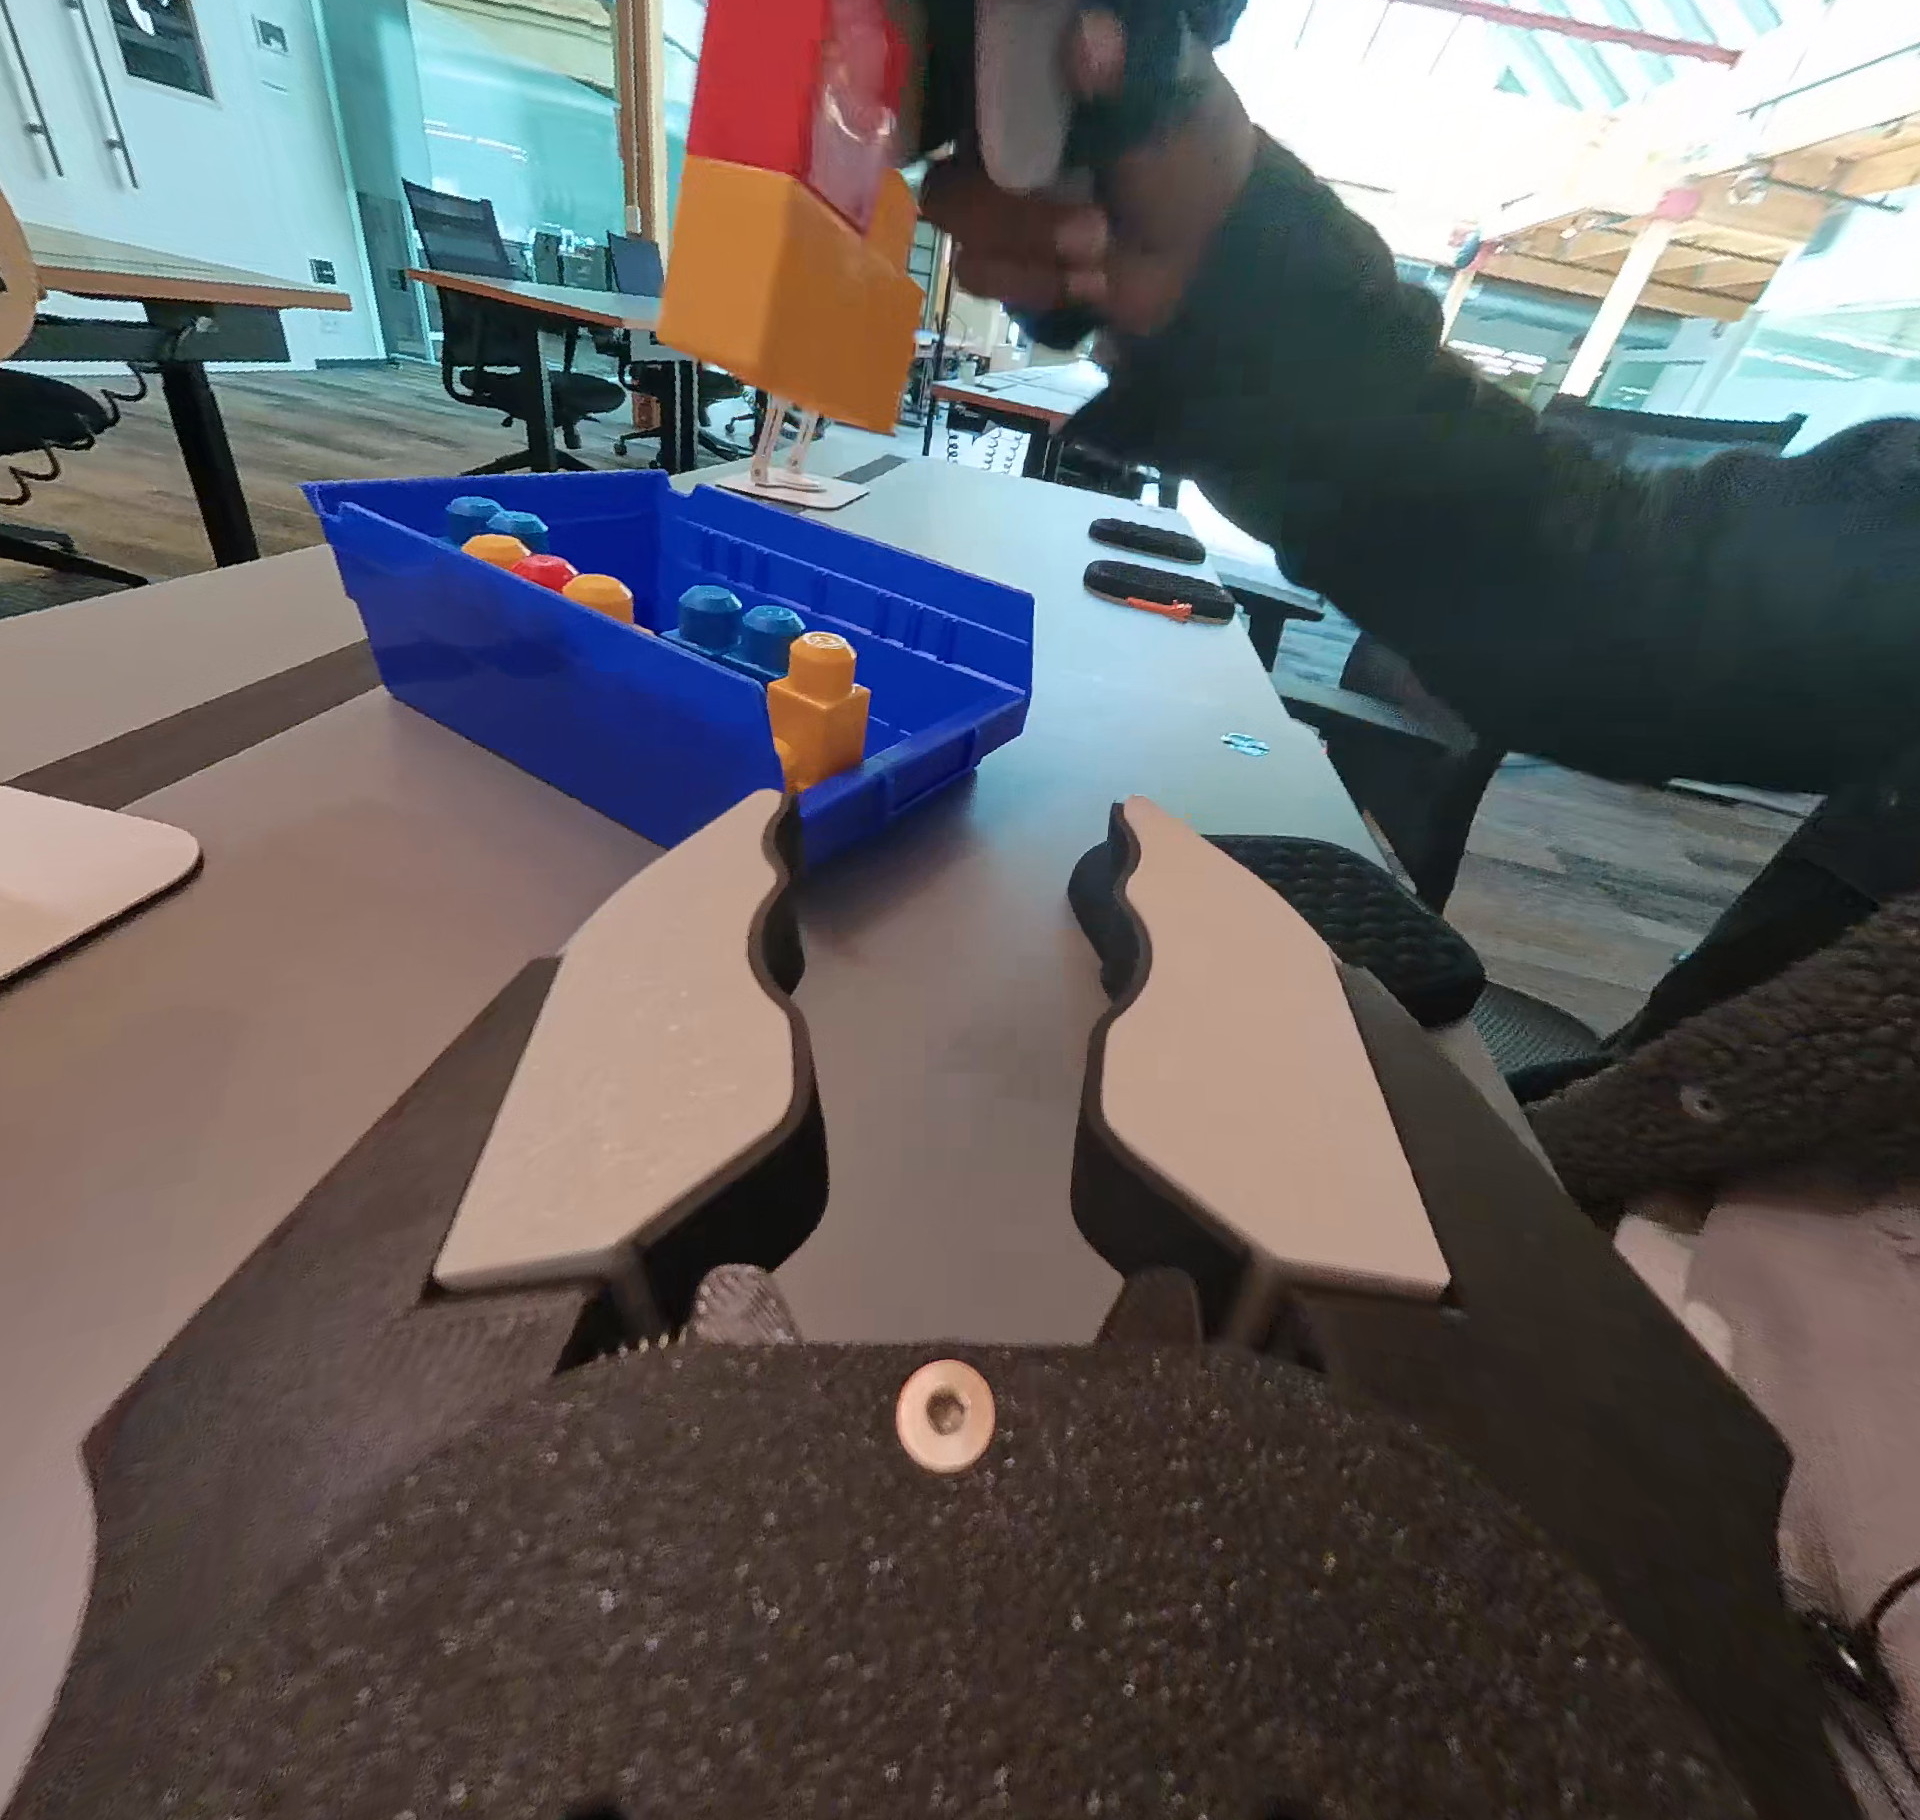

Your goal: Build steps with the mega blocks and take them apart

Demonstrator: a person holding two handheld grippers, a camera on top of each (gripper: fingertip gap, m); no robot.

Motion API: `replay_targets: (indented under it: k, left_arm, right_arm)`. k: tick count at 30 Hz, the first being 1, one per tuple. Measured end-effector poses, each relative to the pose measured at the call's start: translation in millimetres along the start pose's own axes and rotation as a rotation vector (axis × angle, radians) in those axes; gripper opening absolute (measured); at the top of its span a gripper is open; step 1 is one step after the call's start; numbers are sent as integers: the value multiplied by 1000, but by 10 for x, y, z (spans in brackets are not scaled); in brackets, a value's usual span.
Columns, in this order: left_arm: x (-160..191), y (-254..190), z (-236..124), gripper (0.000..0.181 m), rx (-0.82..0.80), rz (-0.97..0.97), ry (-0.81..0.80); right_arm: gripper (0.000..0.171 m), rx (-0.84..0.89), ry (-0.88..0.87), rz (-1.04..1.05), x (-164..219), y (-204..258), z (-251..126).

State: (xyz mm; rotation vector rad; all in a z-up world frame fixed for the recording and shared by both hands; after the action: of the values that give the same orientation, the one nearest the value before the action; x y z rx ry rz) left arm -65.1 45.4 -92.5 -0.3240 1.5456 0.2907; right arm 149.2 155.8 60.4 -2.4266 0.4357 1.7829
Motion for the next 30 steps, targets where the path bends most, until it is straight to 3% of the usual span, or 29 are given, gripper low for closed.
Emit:
replay_targets:
  k: [8, 18, 30]
  left_arm:
    - [73, 11, 34, 50, -10, 2, 40]
    - [141, 7, 64, 46, -10, 7, 79]
    - [232, 49, 83, 44, 7, -30, 105]
  right_arm:
    - [28, 238, 232, 1, 207, -1092, -341]
    - [28, 270, 387, 37, 922, -2077, -292]
    - [28, 270, 512, -6, 1297, -2558, -53]
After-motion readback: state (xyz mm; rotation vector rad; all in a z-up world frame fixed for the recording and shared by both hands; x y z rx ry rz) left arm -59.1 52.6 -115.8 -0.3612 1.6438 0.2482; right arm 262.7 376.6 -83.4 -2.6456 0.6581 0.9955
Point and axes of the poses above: each gripper's, where its closed fingertips meet, z out along the fingers, x out of its underside, y = z × x across the jaws, the point moved 7 cm from there along -z, back along the fingers, and after that the axes turned 9 degrees about z, right-handed, at the moved point
